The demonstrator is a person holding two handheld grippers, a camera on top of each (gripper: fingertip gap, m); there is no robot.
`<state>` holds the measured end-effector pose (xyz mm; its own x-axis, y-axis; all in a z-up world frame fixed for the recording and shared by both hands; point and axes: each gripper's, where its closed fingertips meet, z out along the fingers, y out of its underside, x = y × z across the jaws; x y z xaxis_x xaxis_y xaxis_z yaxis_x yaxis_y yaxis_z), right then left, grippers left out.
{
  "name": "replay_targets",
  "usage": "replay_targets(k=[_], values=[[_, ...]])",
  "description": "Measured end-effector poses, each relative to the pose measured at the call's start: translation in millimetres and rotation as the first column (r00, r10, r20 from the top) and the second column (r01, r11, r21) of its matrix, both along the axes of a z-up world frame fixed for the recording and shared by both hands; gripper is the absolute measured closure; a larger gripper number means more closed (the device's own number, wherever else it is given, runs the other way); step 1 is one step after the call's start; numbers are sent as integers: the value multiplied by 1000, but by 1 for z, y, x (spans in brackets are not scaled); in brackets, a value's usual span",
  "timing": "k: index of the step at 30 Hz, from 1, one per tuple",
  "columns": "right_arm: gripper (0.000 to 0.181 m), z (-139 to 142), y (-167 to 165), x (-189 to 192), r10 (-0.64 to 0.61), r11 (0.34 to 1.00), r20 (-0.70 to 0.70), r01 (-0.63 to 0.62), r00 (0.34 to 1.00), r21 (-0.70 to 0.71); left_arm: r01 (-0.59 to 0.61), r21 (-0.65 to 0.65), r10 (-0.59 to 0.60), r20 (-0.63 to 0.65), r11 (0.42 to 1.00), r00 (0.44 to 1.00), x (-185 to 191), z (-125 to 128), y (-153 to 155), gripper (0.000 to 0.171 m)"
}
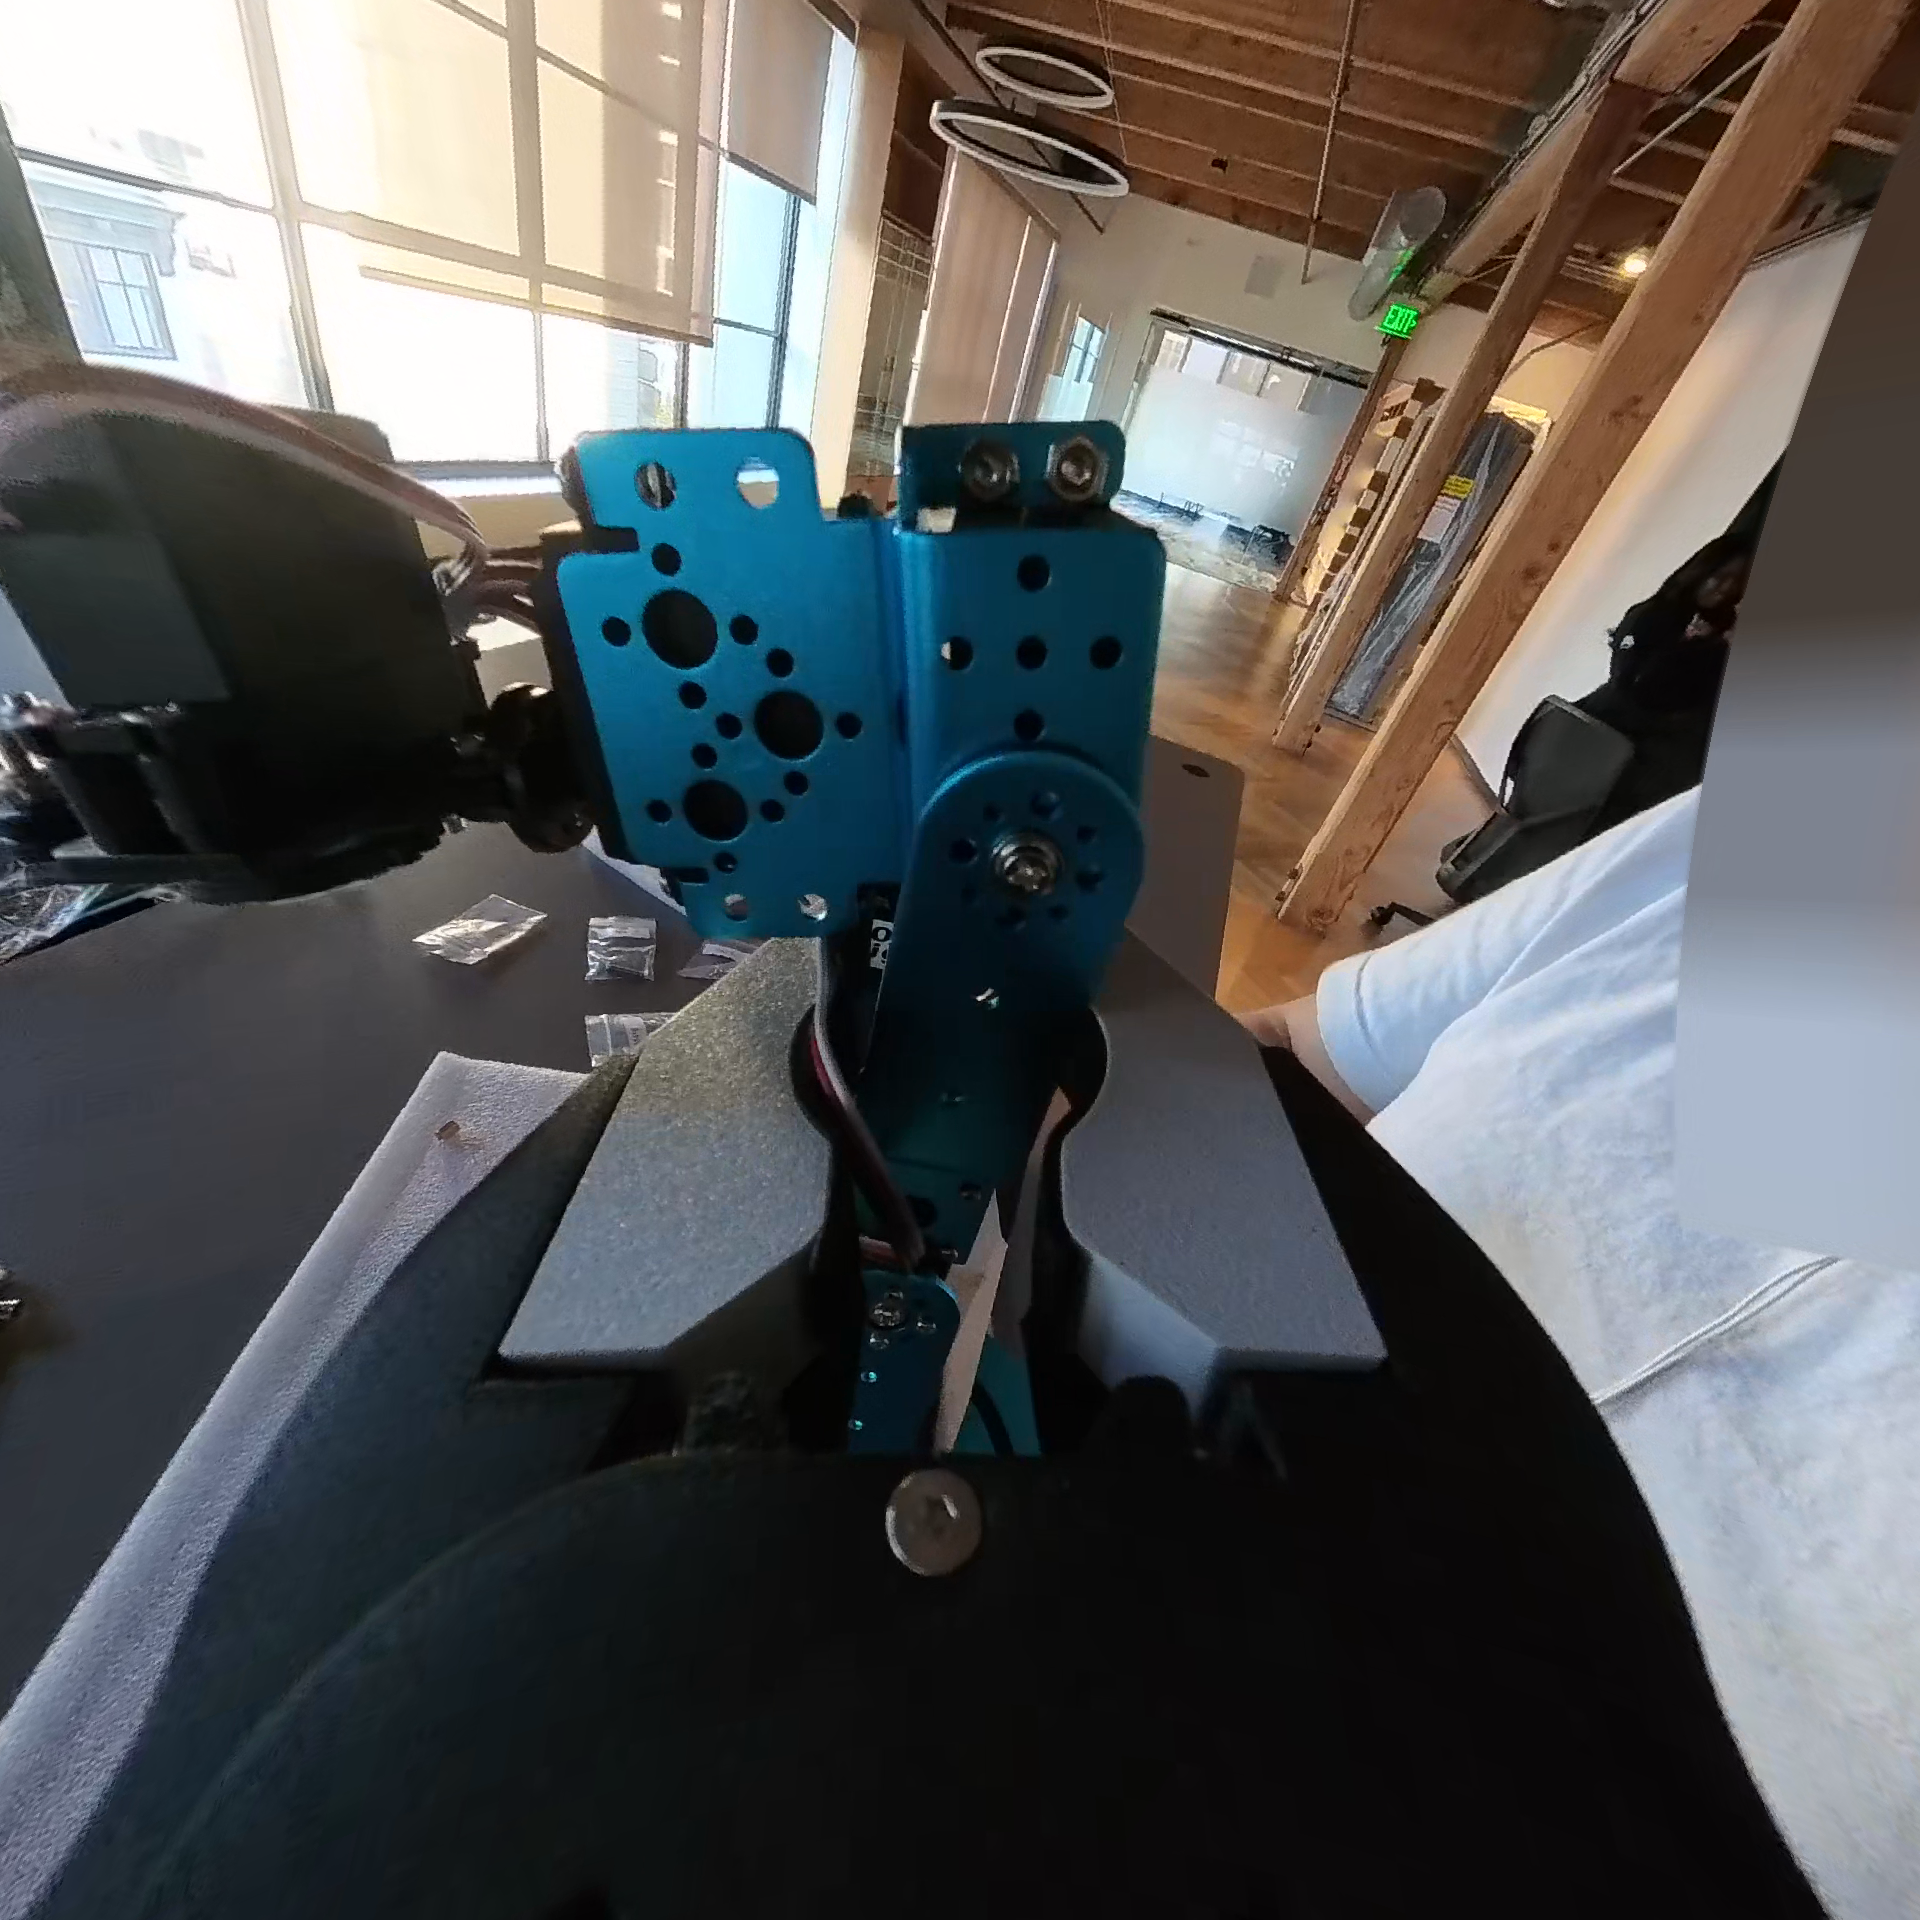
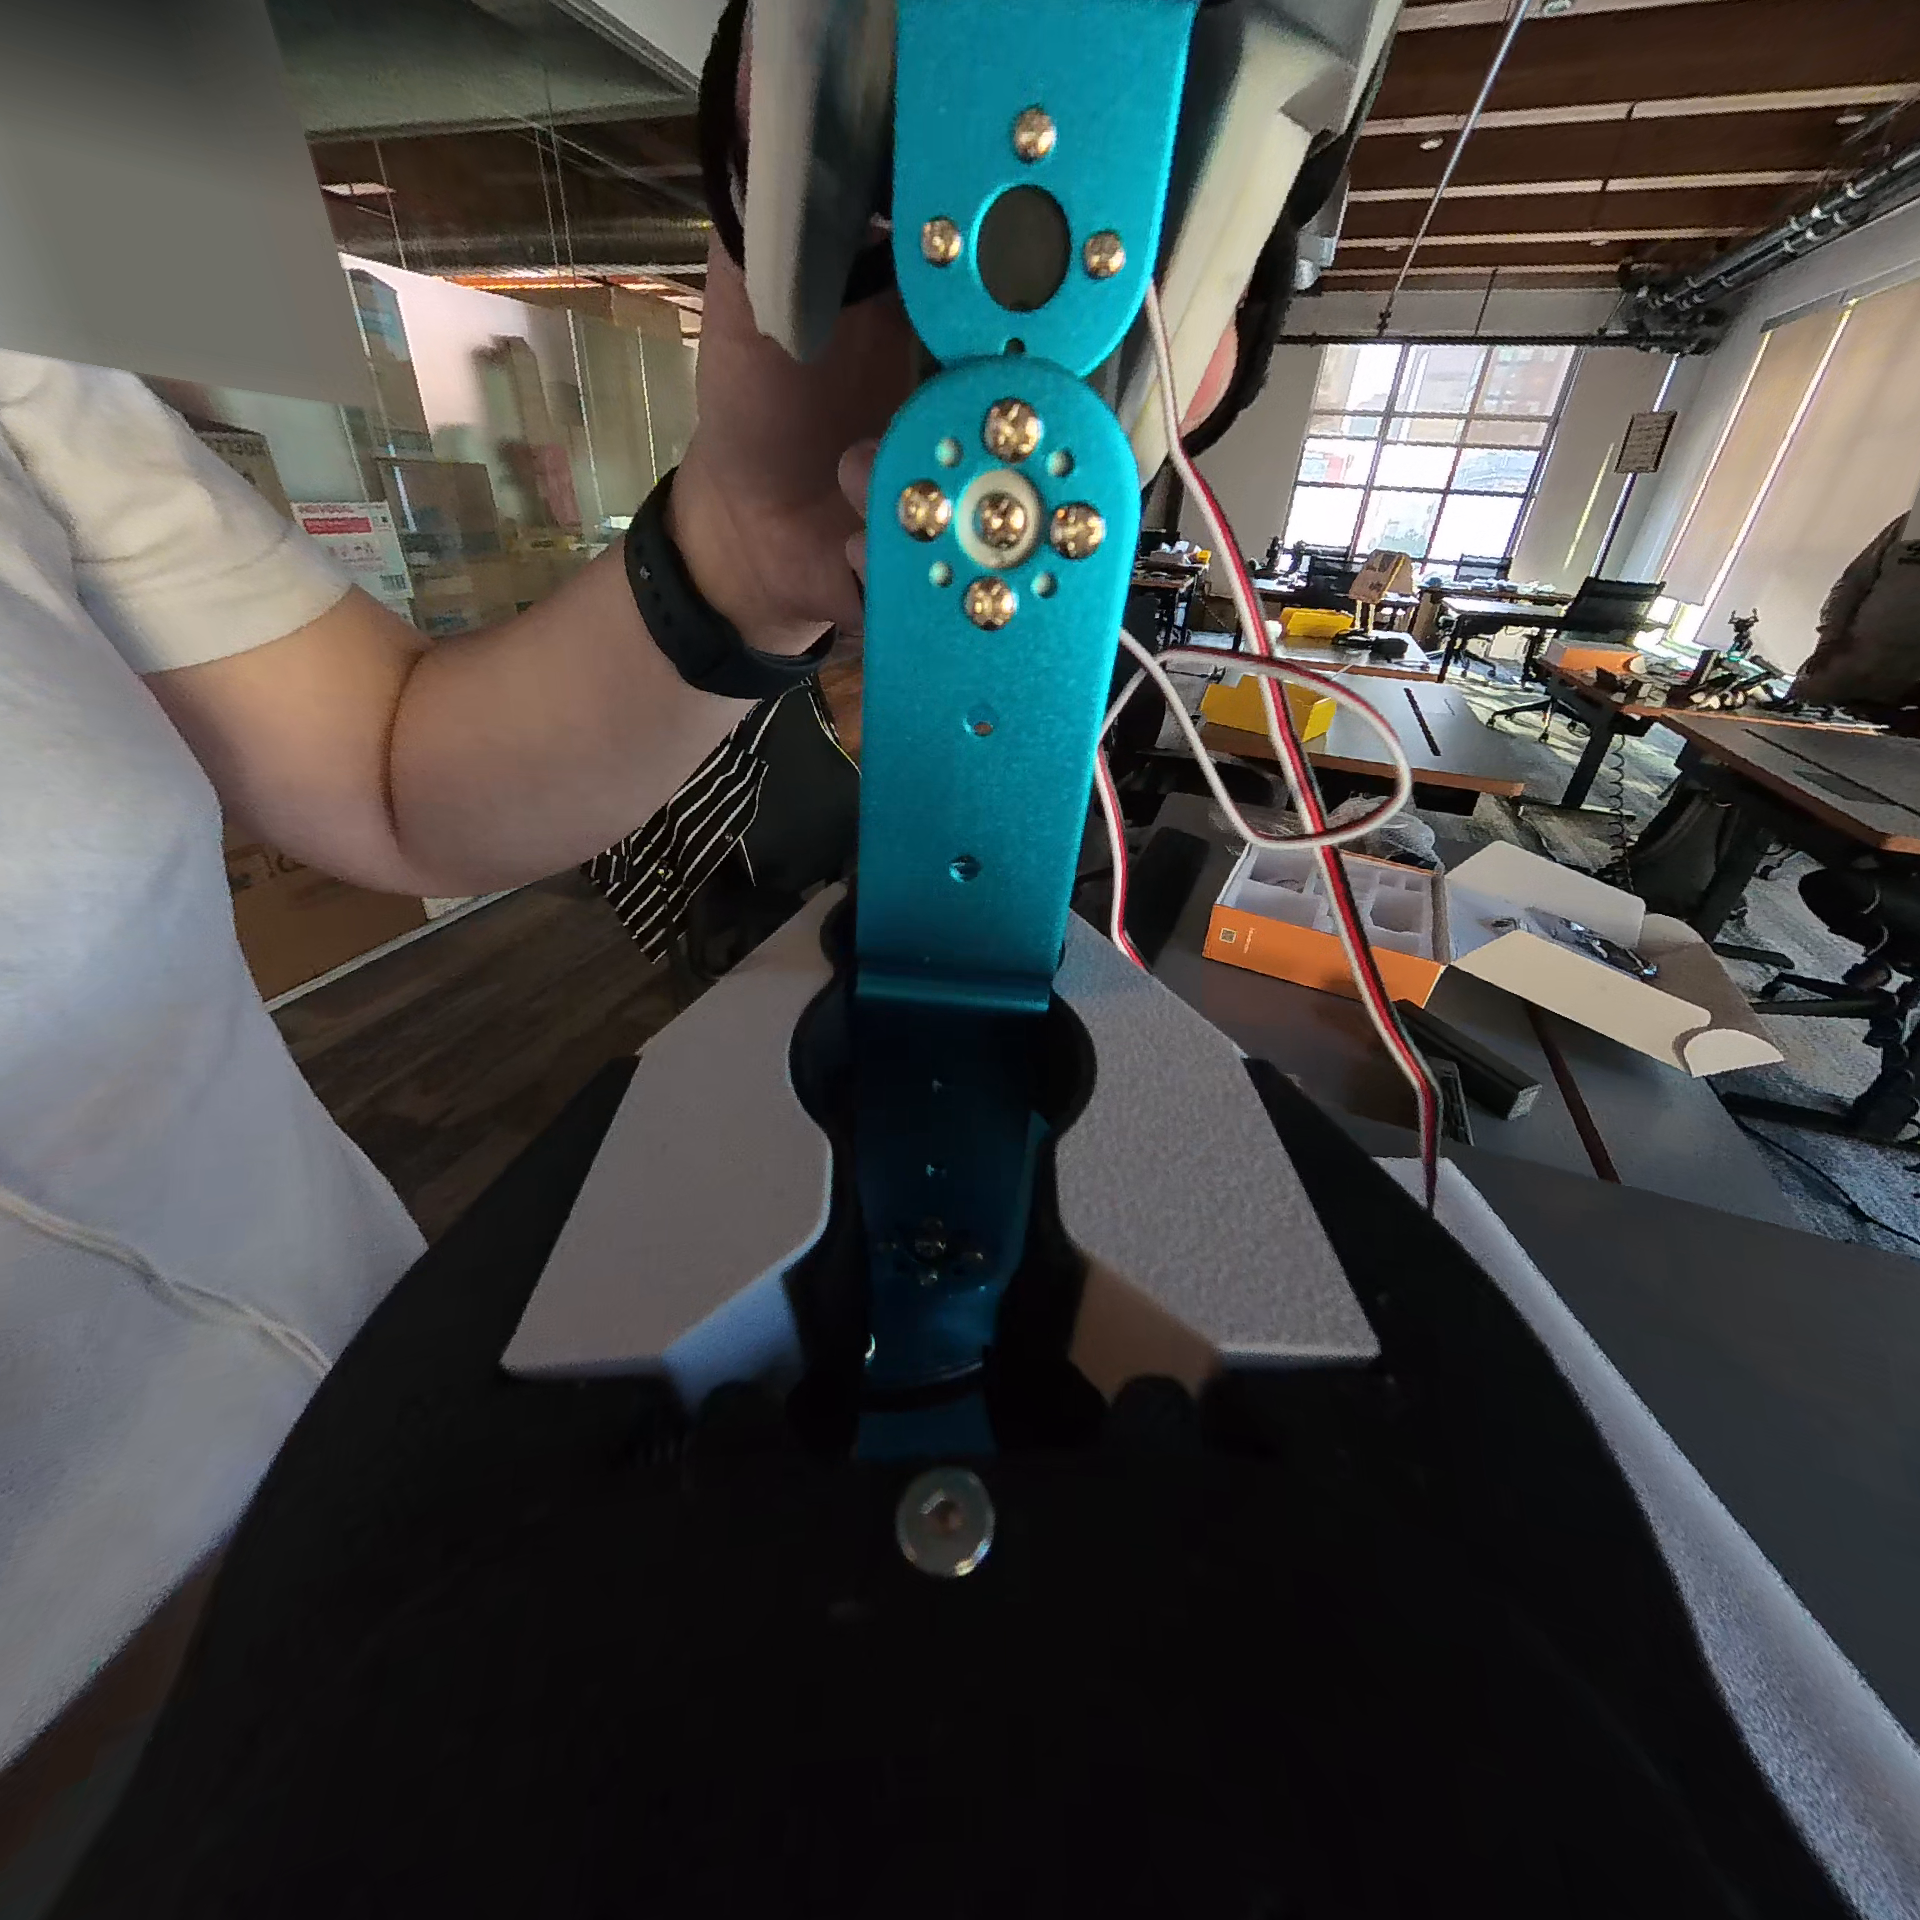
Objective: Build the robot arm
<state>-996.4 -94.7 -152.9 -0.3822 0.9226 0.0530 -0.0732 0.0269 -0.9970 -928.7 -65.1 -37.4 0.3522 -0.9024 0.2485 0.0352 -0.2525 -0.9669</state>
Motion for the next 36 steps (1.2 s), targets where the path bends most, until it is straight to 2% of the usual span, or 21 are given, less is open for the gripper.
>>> replay_targets(k=[11,14,20,24,26,29,33,36], values=[[155,-3,-9,-2,-20,999,26,19,999,38,36,-3,-36,-8,999,999,-5,-2,-21,137],[155,-3,-10,-2,-21,999,25,20,999,38,36,-10,-36,0,999,999,-10,2,-29,125],[155,-3,-9,-2,-28,999,31,27,999,39,28,-6,-28,-17,1000,999,-17,2,-31,124],[155,-3,-10,-2,-28,999,31,27,999,33,-13,-15,12,-31,1000,999,-23,6,-35,113],[155,-3,-9,-2,-31,999,33,30,999,31,-66,18,67,-30,998,997,-31,11,-35,113],[153,-3,-9,-1,-25,999,46,23,999,34,-76,25,78,-59,997,995,-33,12,-32,116],[135,-2,-15,3,44,998,86,-41,995,-39,-52,-29,50,-53,998,997,-33,14,-27,113],[133,-2,-16,3,58,997,104,-51,993,-63,-95,-3,94,-61,995,994,-35,11,-26,122]])
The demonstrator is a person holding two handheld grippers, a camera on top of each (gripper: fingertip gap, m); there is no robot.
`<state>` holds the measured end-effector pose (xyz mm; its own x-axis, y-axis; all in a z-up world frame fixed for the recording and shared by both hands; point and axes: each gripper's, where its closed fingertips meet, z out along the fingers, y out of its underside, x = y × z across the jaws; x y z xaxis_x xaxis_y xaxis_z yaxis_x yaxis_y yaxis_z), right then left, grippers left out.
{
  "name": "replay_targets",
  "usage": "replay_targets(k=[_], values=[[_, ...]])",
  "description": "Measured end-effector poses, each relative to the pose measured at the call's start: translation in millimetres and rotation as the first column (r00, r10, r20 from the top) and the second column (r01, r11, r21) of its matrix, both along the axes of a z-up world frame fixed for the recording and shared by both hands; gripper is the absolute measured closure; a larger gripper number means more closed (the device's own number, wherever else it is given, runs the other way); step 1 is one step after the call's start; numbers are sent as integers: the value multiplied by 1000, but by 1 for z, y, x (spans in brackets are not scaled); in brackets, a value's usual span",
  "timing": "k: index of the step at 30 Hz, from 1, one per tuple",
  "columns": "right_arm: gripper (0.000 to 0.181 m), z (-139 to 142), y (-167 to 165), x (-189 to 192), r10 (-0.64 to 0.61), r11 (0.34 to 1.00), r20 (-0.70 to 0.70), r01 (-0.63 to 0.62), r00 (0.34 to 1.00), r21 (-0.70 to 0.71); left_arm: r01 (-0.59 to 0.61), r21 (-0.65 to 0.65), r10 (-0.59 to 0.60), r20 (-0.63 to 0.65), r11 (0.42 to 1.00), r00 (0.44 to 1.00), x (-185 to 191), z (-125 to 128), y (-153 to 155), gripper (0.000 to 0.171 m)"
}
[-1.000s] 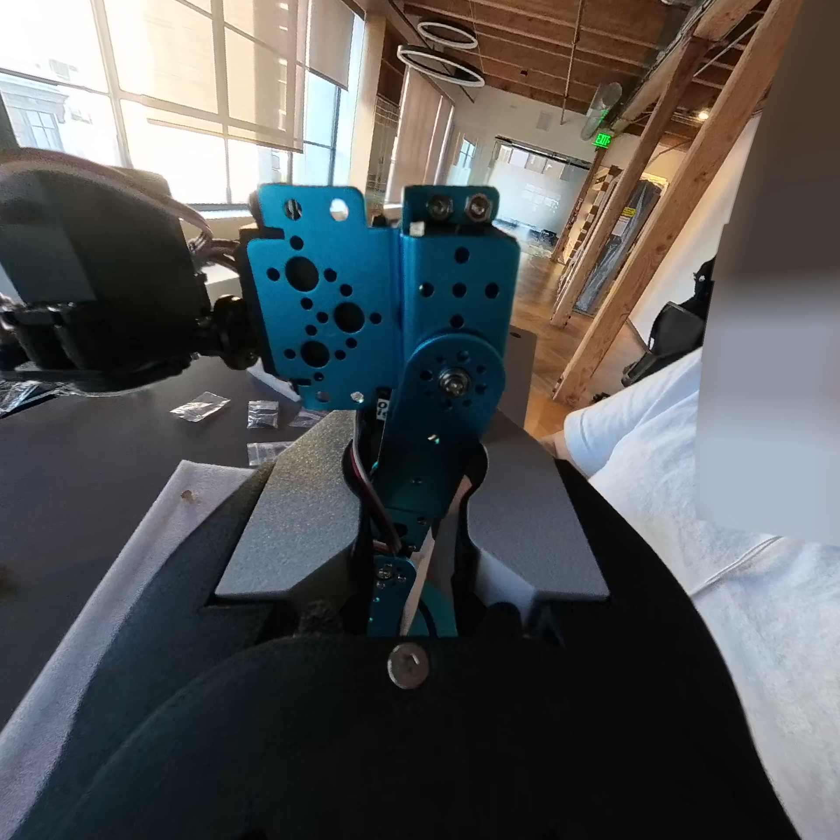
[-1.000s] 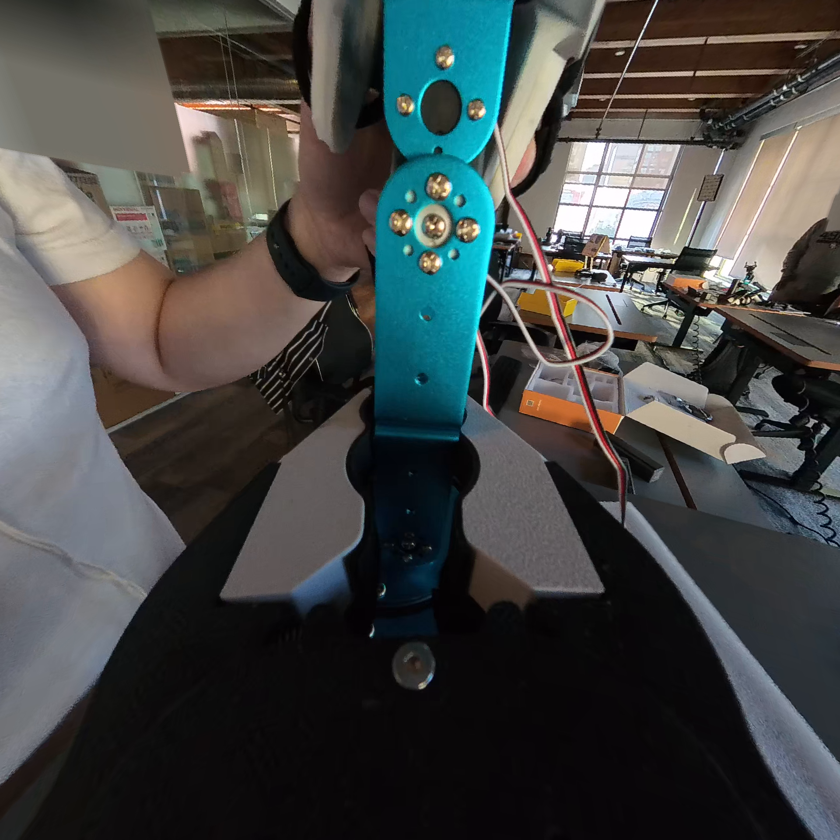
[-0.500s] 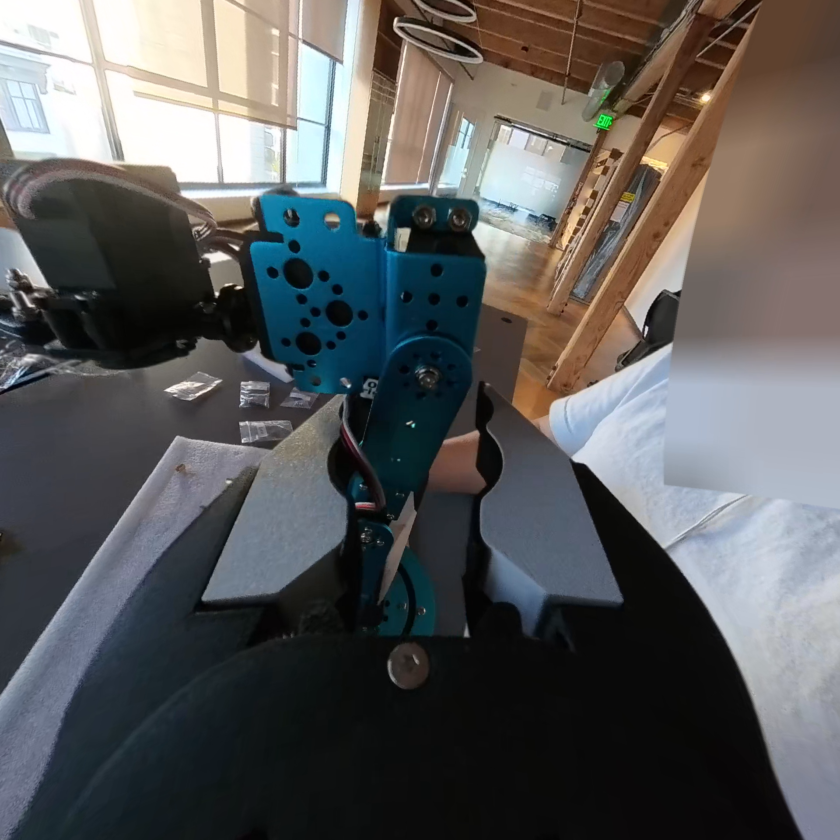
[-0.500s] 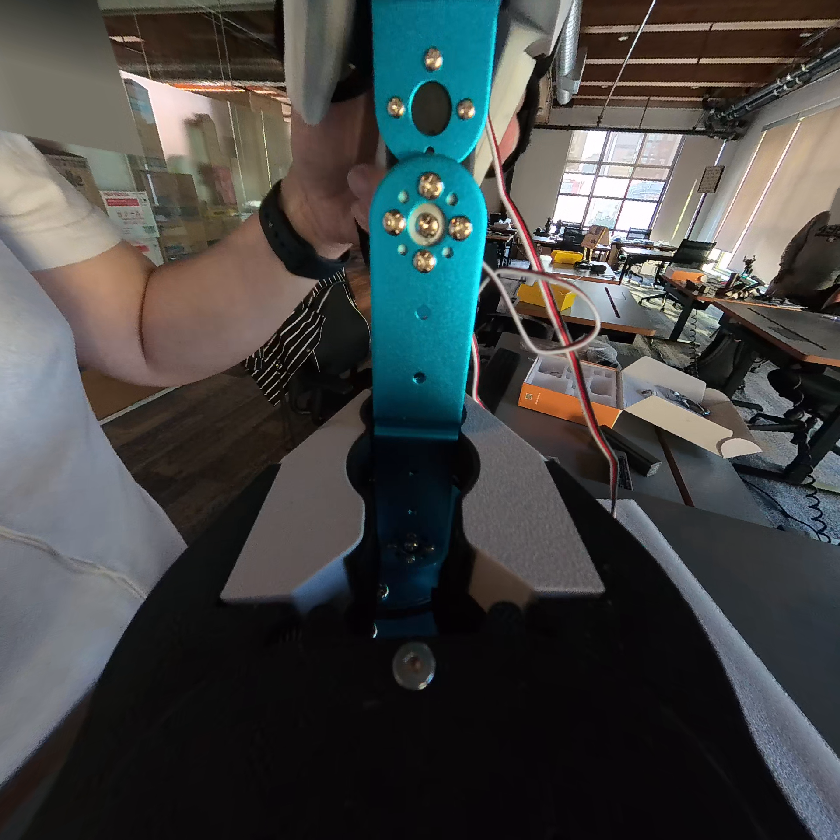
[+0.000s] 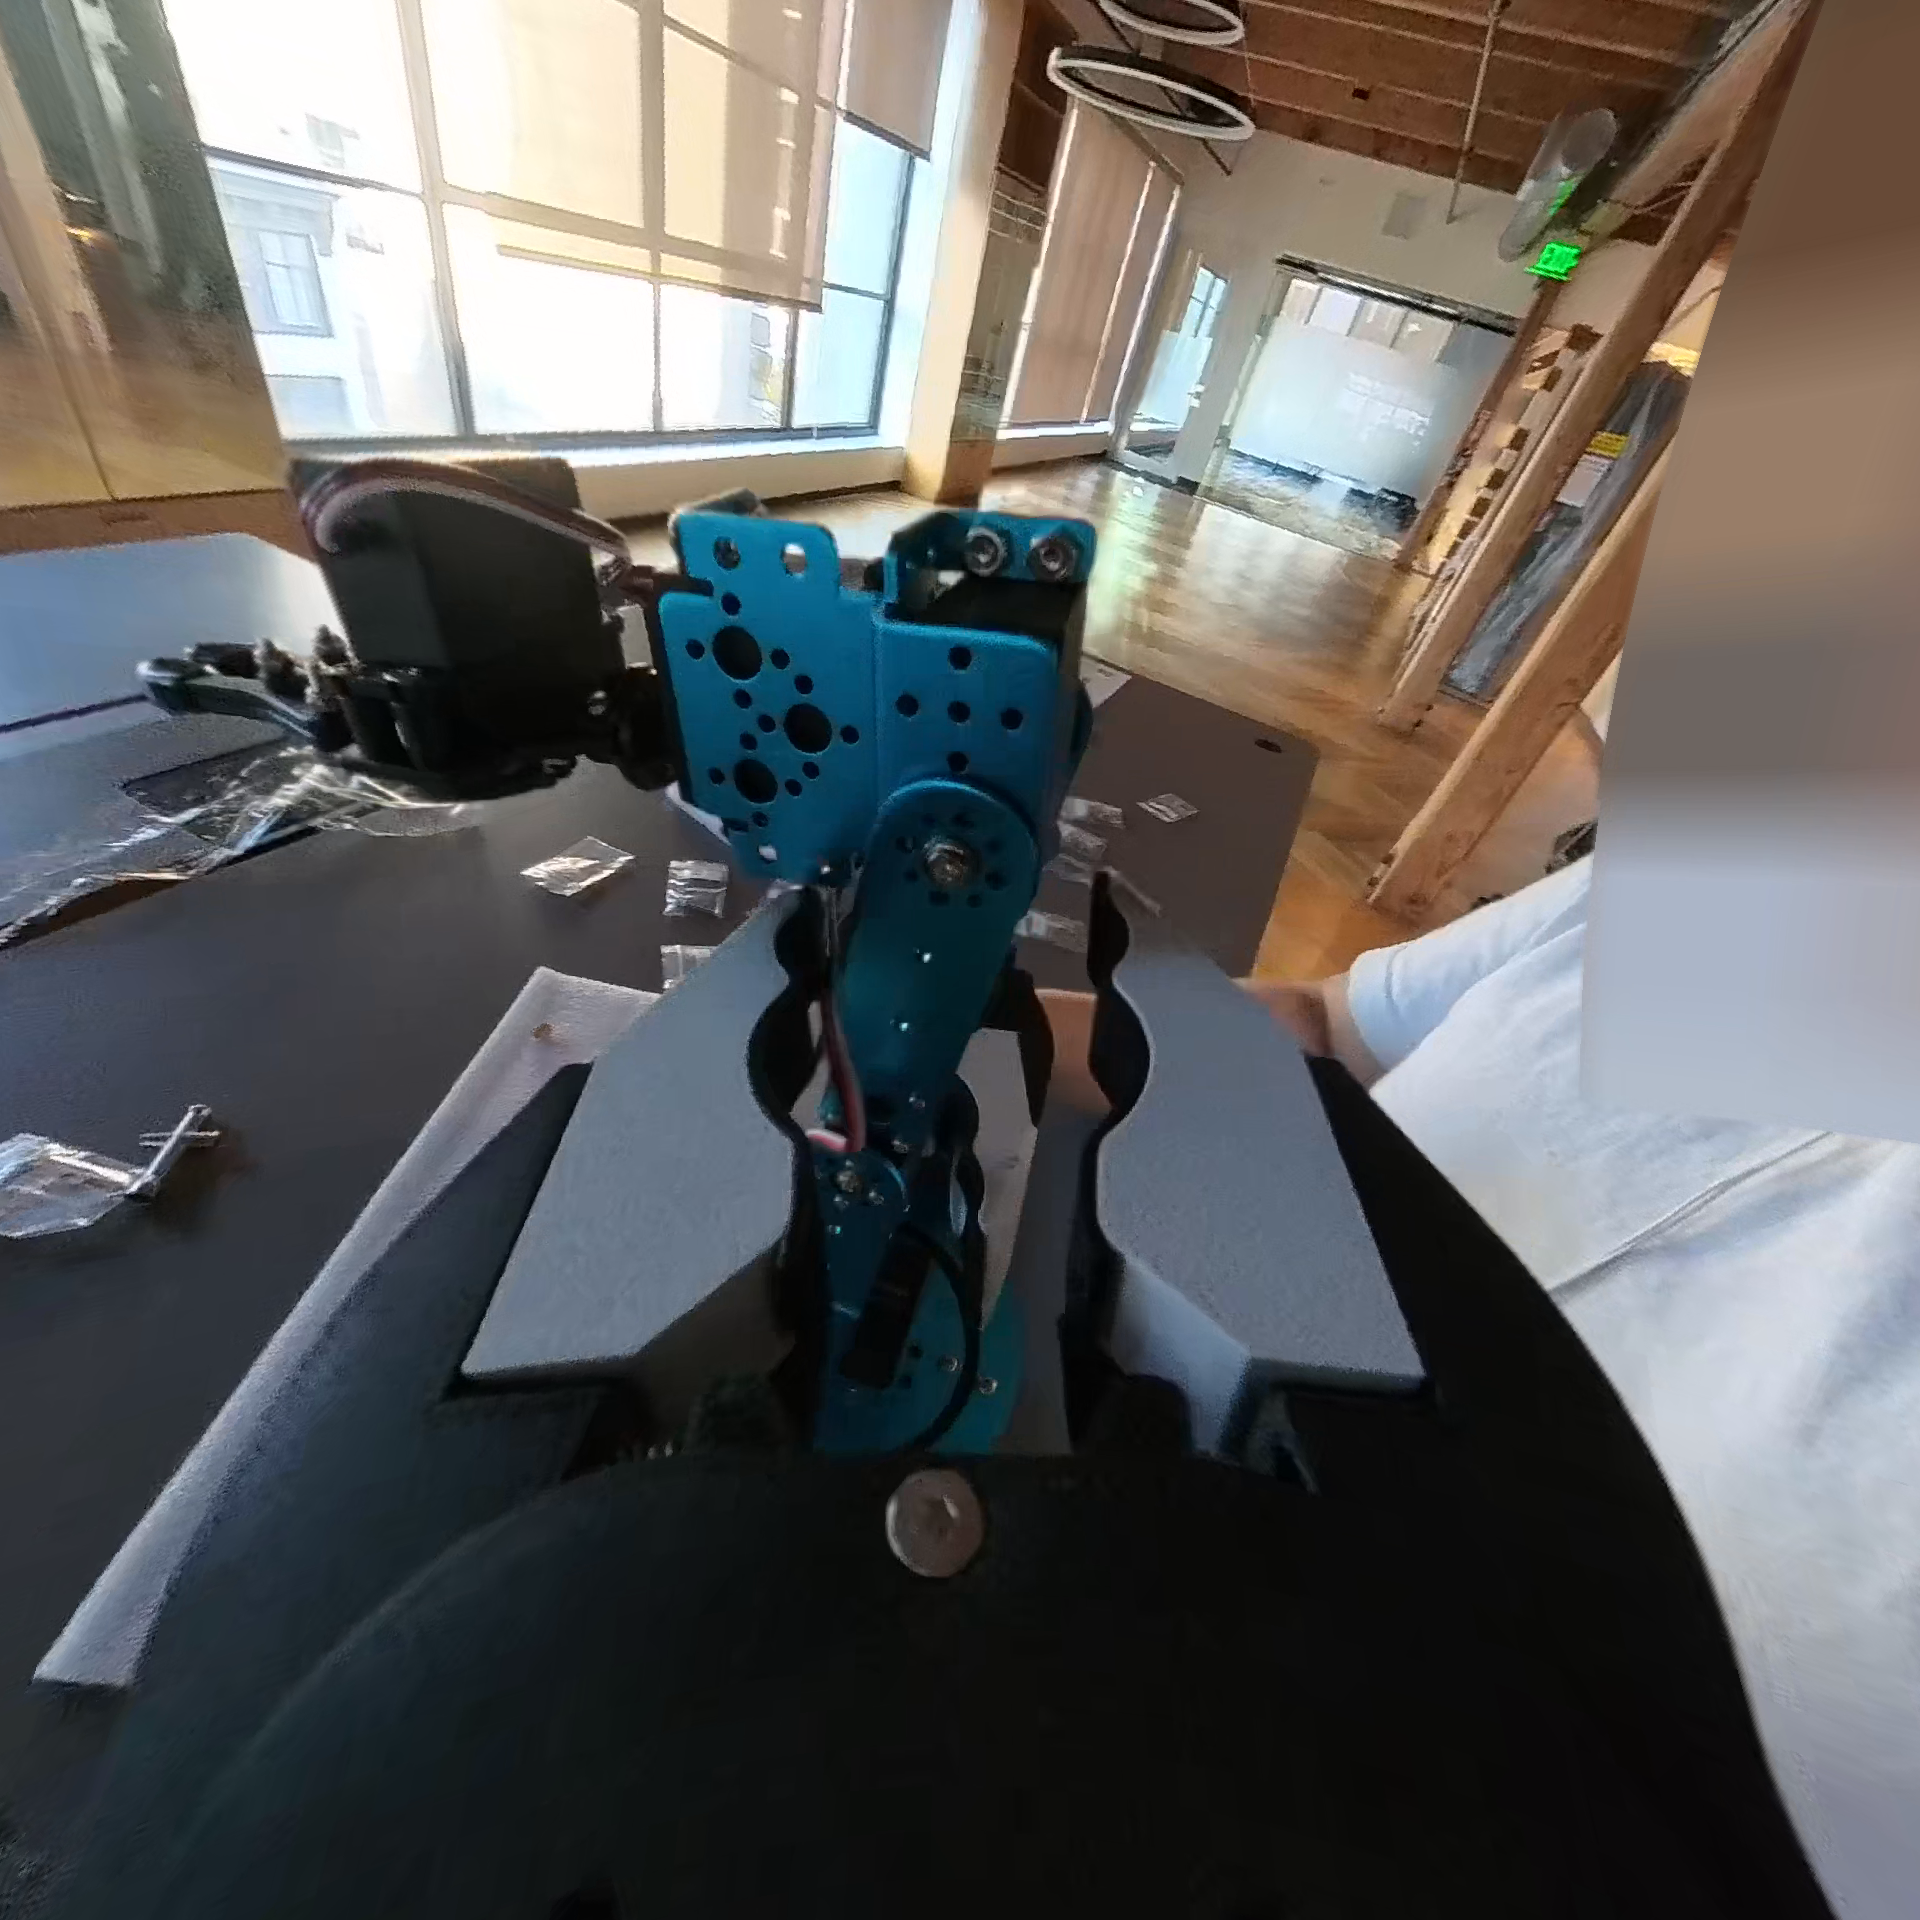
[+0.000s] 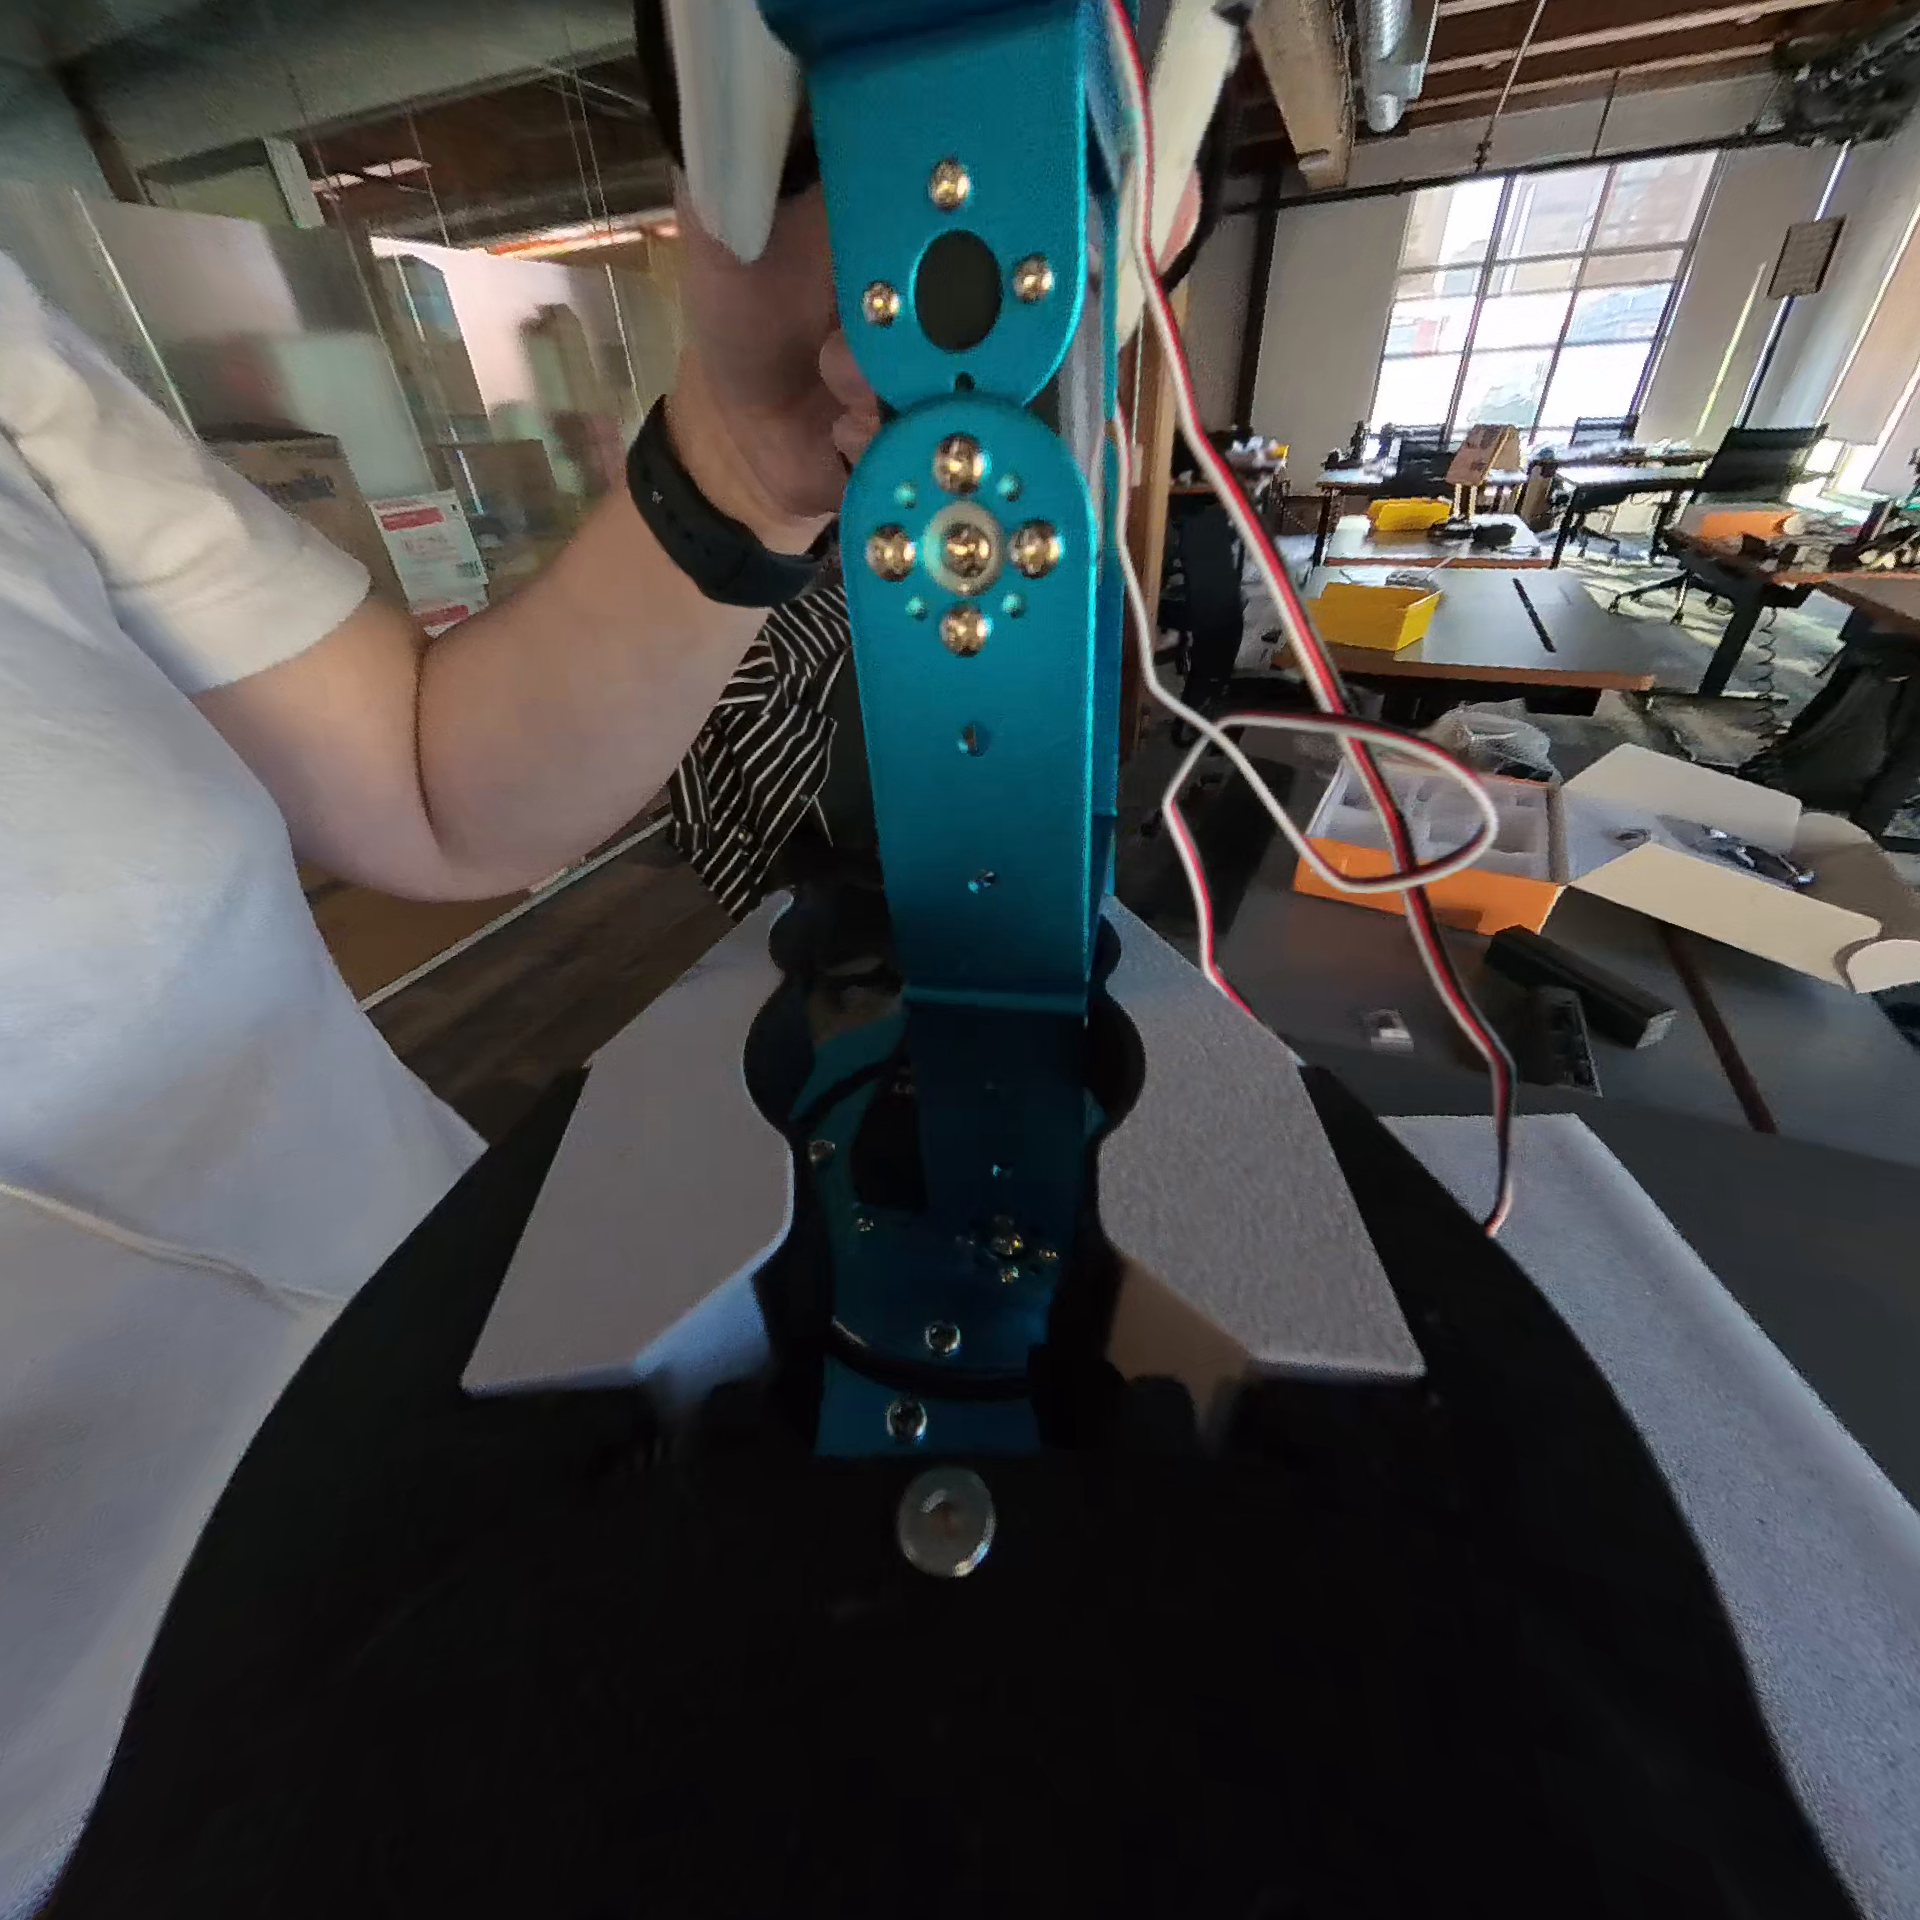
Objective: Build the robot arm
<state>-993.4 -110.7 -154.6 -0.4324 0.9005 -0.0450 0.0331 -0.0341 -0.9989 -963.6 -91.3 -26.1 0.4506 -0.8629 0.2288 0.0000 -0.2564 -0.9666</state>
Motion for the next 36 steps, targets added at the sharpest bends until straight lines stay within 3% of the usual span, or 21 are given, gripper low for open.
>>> replay_targets(k=[5,8,11,14,16,17,27,31,36], values=[[124,1,7,4,-47,998,70,44,996,43,-97,79,98,-9,992,995,-15,14,0,129],[124,27,22,14,-112,994,-2,112,994,2,-147,153,157,-56,977,986,-24,24,1,124],[128,48,22,16,-93,995,-84,89,992,-51,-74,109,81,-56,991,995,-12,23,2,119],[129,42,12,5,-72,997,-54,72,996,-2,-44,56,46,-37,997,998,-5,20,13,120],[139,40,13,-1,-111,993,-67,114,992,40,-22,35,22,-8,999,1000,-3,21,18,121],[154,42,17,-1,-140,988,-97,146,985,55,-14,25,14,3,1000,1000,-3,21,20,122],[154,44,20,-1,-192,981,-84,191,978,-18,-2,52,2,4,999,1000,2,23,20,126],[154,42,17,-5,-219,975,-63,221,974,16,-27,69,27,1,997,1000,1,20,23,109],[155,40,14,-6,-202,977,-58,206,978,61,14,34,-16,56,999,998,1,18,22,106]])
